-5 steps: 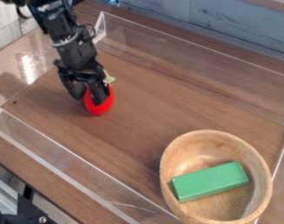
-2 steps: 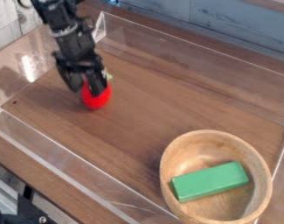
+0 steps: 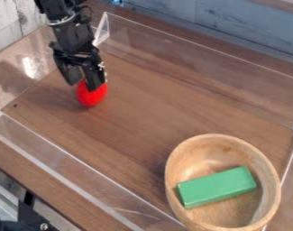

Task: Move the red object to the right side of the table

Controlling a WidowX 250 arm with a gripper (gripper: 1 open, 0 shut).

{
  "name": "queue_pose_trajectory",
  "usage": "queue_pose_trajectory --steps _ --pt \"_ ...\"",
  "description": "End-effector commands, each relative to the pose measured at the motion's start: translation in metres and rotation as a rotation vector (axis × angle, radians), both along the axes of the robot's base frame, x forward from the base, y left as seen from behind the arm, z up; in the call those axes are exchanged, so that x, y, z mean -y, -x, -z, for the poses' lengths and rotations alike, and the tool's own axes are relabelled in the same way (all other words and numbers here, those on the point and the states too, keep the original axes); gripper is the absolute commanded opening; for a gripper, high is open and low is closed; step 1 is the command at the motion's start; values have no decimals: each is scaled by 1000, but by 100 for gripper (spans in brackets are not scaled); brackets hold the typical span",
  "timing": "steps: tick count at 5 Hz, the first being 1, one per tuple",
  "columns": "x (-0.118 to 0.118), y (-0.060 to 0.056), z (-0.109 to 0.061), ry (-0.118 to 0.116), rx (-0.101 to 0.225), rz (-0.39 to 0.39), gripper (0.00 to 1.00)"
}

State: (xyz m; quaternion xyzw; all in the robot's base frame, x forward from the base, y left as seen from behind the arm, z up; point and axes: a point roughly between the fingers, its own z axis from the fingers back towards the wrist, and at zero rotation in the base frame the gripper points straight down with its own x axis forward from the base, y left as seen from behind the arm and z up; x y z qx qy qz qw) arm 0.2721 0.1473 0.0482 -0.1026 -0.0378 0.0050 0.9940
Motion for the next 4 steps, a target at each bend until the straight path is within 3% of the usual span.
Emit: queue_pose_trajectory --steps 1,2,4 --pt "9 -11 -7 -42 39 -57 0" --pt "51 -22 -22 -91 50 -91 0" --pt "129 -68 -55 -123 108 35 0"
